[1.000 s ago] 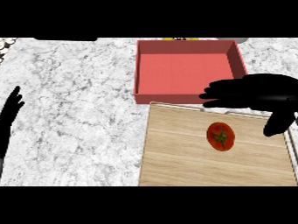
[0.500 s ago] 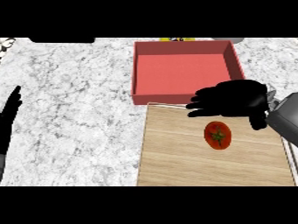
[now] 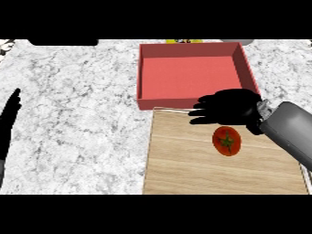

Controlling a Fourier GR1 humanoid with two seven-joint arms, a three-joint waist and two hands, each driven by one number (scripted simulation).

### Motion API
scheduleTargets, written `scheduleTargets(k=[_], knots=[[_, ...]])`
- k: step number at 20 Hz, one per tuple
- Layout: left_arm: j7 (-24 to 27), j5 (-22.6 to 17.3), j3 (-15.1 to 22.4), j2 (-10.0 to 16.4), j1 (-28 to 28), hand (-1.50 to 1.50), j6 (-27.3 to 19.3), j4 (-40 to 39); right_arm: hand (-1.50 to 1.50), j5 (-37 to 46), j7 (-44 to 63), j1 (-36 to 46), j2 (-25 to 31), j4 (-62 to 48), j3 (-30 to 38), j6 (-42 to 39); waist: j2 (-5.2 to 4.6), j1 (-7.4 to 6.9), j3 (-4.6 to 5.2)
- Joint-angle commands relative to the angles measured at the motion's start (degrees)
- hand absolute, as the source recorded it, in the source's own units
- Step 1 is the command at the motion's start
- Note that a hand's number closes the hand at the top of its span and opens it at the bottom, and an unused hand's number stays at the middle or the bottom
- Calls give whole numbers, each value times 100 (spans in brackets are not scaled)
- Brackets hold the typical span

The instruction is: Pick the tomato from the tray and place it in the cardboard box

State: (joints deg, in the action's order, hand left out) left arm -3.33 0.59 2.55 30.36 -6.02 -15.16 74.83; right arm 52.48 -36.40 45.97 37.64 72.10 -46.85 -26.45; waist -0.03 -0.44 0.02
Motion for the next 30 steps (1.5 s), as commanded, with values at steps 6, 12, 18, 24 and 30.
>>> scheduleTargets(k=[6,12,18,24,30], knots=[[-150,224,-139,-178,3,0,144,184,-150,493,-635,46,-259,-304,474,-416,5,-8,-2],[19,234,-282,-207,47,0,263,-41,-150,415,-910,-245,-132,59,322,-536,2,-6,0],[-10,508,-259,-381,58,0,47,10,-150,285,-592,-1097,244,1406,172,-611,20,89,1],[-106,533,-372,-396,21,0,201,165,-150,905,42,-917,171,1381,137,-939,13,26,0],[43,347,-683,-236,440,0,631,472,-150,1401,223,-1252,-320,868,182,-626,8,-11,-2]])
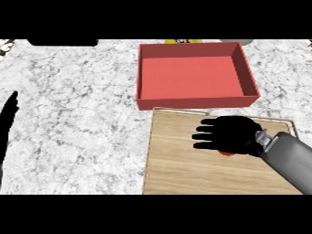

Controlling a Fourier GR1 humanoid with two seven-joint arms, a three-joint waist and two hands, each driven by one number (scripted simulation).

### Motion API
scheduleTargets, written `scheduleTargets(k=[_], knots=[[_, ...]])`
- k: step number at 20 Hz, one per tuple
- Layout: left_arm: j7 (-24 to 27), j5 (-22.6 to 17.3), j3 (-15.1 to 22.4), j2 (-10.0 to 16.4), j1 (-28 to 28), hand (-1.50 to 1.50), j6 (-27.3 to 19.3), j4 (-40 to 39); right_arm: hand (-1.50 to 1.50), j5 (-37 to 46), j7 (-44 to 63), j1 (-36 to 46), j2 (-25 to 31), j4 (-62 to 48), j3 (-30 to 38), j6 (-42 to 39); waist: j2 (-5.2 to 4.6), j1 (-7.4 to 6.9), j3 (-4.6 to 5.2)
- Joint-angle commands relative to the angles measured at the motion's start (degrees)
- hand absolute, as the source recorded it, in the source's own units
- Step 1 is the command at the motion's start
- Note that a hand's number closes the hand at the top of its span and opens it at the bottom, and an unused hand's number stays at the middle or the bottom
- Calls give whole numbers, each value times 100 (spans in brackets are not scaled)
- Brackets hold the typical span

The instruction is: Pick the tomato from the tray and place it in the cardboard box

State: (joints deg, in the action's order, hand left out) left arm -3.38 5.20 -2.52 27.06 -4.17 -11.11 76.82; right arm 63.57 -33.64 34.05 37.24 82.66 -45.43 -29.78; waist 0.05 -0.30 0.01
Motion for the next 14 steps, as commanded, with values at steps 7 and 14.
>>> scheduleTargets(k=[7,14], knots=[[148,137,-114,-183,164,0,104,155,150,754,-319,-281,-932,-915,298,1496,-14,-47,-3],[80,244,-320,-112,-196,0,259,-329,150,702,-575,-301,-1060,-163,994,1746,-5,36,1]])
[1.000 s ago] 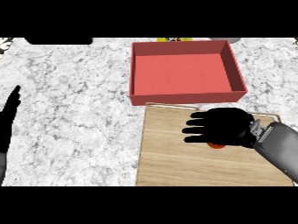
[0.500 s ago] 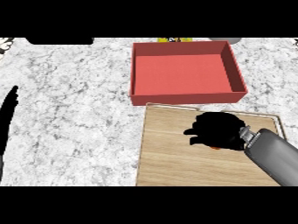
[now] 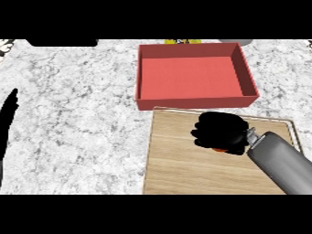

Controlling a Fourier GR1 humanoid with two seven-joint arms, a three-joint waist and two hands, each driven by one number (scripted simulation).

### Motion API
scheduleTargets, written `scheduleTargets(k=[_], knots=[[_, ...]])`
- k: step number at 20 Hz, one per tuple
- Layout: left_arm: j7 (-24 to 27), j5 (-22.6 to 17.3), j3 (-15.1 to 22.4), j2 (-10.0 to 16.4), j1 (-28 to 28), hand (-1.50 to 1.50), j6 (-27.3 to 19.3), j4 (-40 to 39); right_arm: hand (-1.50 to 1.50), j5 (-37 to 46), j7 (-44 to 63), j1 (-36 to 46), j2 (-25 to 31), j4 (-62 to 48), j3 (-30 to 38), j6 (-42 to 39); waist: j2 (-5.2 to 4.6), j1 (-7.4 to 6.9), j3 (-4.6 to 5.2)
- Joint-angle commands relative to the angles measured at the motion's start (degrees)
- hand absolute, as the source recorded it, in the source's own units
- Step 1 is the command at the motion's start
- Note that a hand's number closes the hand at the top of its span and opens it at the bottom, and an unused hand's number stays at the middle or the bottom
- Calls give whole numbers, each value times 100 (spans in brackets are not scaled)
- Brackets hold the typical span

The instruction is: Pick the tomato from the tray and place it in the cardboard box

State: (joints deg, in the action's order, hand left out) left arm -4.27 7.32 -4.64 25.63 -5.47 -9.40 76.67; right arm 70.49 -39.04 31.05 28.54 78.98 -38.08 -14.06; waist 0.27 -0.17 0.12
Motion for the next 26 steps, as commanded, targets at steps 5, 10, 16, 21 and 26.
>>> scheduleTargets(k=[5,10,16,21,26], knots=[[-26,-3,-259,14,277,0,-205,-112,150,-431,2825,-756,-441,-375,2213,62,120,758,-38],[-62,-33,-494,140,538,0,-292,-202,150,-651,4939,-1211,-713,-442,3781,540,226,1115,-20],[100,-69,-340,92,480,0,-96,-28,150,-18,6758,-1343,-1413,1457,3890,1262,158,590,12],[69,-50,-208,-23,239,0,-15,21,150,654,7923,-1341,-2023,3109,3075,399,39,185,2],[48,31,-200,-7,-218,0,125,-220,150,650,8532,-314,-2664,2838,3008,-75,-28,17,-8]])
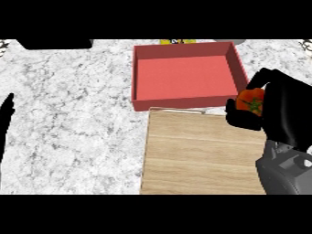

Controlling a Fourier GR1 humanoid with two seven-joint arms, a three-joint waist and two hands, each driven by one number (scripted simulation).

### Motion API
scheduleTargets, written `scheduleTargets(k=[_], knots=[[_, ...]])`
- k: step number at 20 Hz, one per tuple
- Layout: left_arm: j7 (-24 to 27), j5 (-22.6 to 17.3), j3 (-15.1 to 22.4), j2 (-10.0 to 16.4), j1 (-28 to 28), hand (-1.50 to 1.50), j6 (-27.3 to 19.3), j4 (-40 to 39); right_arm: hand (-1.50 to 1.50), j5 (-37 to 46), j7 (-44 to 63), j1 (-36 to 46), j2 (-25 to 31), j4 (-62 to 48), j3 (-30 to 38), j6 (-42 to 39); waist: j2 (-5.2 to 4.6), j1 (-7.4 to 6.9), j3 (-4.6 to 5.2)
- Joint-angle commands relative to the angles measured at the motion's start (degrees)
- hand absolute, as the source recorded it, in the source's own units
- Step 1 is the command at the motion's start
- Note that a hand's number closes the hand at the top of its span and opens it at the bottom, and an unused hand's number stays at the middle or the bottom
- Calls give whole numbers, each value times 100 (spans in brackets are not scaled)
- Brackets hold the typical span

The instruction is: Pick the tomato from the tray and place it in the cardboard box

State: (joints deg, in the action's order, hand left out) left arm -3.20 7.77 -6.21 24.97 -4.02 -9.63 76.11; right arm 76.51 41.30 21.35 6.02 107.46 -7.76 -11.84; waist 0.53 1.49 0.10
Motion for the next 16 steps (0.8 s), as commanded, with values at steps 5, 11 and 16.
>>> scheduleTargets(k=[5,11,16], knots=[[-41,166,140,-171,-101,0,47,97,150,-322,841,1875,-589,-1082,259,327,-62,-241,-8],[66,210,-3,-210,-386,0,44,-355,150,-740,572,2996,-591,-2532,1384,1017,-86,-208,-6],[-106,320,93,-253,-275,0,52,109,150,-941,132,3509,-569,-4379,1782,2176,-86,-270,-10]])
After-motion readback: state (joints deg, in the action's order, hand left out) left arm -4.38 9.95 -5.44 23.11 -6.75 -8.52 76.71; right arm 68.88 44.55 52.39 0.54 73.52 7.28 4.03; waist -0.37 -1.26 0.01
